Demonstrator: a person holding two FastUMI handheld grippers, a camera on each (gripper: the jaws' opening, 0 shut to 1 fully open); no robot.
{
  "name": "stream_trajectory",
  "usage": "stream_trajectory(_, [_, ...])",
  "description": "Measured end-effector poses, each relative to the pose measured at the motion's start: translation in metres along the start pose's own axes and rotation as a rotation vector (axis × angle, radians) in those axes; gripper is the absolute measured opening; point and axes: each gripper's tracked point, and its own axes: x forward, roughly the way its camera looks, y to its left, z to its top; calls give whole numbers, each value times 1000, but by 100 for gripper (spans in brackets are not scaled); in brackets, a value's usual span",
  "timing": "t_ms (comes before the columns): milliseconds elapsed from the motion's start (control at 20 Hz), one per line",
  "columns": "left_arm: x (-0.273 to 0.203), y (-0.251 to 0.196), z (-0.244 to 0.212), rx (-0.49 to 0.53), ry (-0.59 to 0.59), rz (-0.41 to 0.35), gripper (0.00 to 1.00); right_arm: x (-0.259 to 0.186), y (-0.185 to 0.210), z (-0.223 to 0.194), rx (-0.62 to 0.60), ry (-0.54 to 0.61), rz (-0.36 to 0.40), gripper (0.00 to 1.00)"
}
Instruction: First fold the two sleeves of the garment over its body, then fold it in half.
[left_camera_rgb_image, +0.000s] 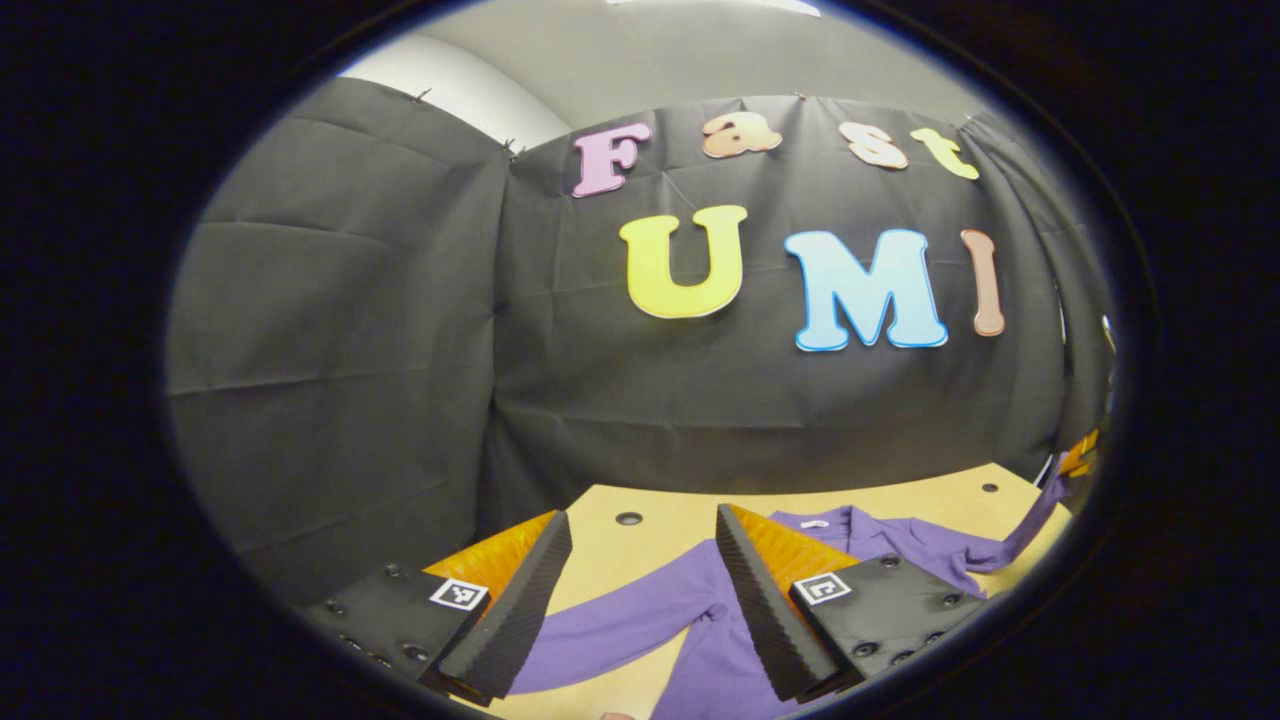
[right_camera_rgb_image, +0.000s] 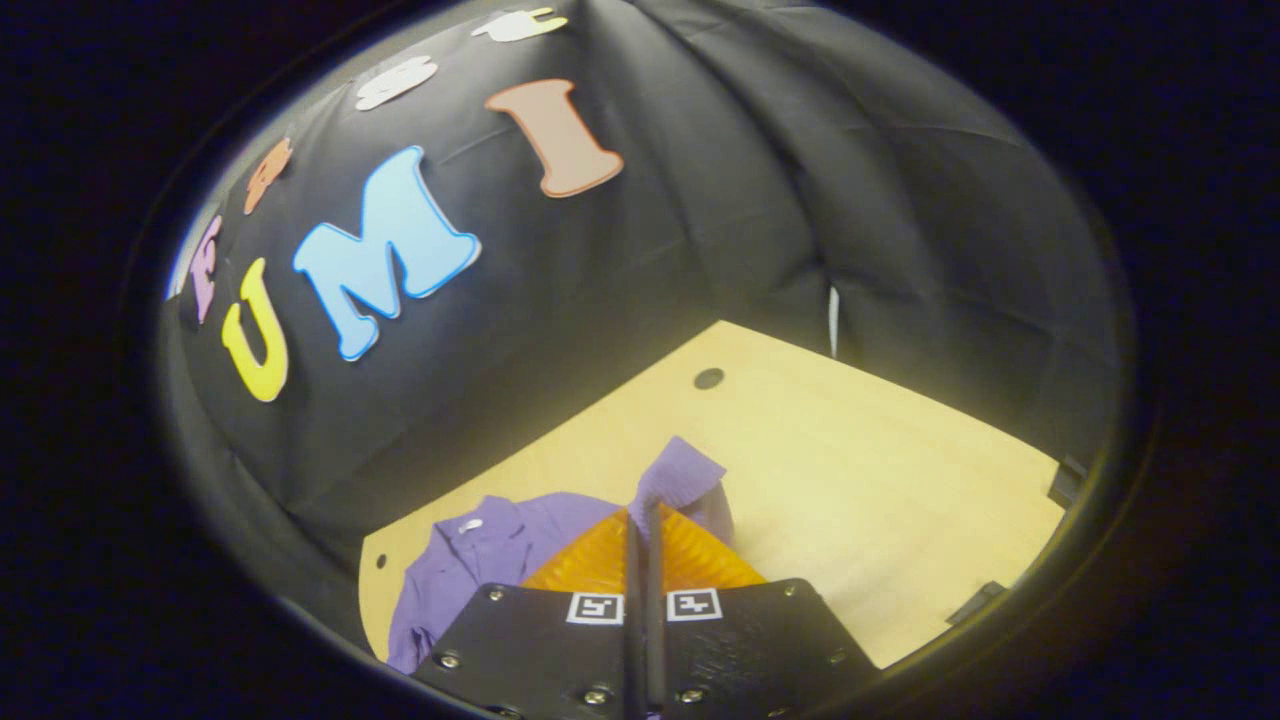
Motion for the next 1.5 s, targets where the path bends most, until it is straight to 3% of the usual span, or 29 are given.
stream_trajectory(500, [-15, 34, -14, -15, 35, 81, 95, -17, 17, 10, -220, 17, 229, 5])
stream_trajectory(550, [-16, 37, -16, -17, 39, 91, 95, -19, 20, 10, -230, 21, 255, 1])
stream_trajectory(850, [-30, 54, -29, -29, 65, 145, 95, -36, 31, 0, -317, 119, 394, 1])
stream_trajectory(1250, [-38, 73, -45, -39, 97, 193, 96, -46, 28, -33, -499, 289, 501, 1])
stream_trajectory(1500, [-47, 86, -61, -58, 129, 226, 96, -49, 15, -47, -655, 381, 520, 1])
